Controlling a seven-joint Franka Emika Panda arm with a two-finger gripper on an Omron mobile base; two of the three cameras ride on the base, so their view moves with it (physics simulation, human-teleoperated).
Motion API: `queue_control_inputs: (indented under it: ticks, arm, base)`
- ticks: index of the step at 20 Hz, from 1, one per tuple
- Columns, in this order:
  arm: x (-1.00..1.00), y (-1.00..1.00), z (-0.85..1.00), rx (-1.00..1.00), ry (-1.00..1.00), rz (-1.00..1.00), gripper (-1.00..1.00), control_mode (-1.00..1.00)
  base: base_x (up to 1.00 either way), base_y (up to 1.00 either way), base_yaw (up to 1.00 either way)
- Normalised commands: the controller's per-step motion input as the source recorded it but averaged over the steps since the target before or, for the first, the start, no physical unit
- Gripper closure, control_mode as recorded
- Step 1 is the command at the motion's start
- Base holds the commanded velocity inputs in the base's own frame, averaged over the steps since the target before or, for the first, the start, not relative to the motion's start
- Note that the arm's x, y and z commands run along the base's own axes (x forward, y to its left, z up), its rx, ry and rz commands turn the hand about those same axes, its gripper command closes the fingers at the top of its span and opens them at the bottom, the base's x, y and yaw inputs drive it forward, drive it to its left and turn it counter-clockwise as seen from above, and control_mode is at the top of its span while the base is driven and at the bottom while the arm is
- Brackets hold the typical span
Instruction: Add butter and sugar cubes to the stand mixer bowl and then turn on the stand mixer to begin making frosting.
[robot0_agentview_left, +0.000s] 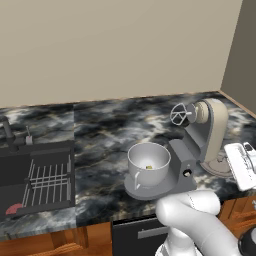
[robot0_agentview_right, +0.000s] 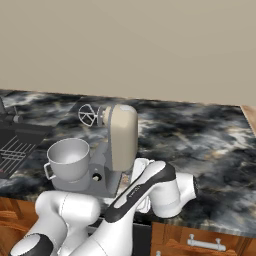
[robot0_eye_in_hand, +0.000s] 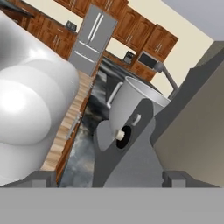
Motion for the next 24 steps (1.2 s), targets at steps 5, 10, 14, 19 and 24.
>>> queue_control_inputs:
  ticks: [5,10,14,19,24]
  arm:
    - [0.0,0.19,-0.05,0.0,0.02,0.0,-1.0,-1.0]
    - [0.0,0.15,-0.05,0.0,0.04,0.0,-1.0,-1.0]
    - [0.0,0.04,0.0,0.0,0.01,0.0,-1.0,-1.0]
    - [0.0,0.0,-0.02,0.0,0.0,0.0,-1.0,-1.0]
    - [0.01,0.01,-0.07,0.0,0.02,0.0,-1.0,-1.0]
  base:
    - [0.0,0.0,0.0]
    - [0.0,0.0,0.0]
    - [0.0,0.0,0.0]
    - [0.0,0.0,0.0]
    - [0.0,0.0,0.0]
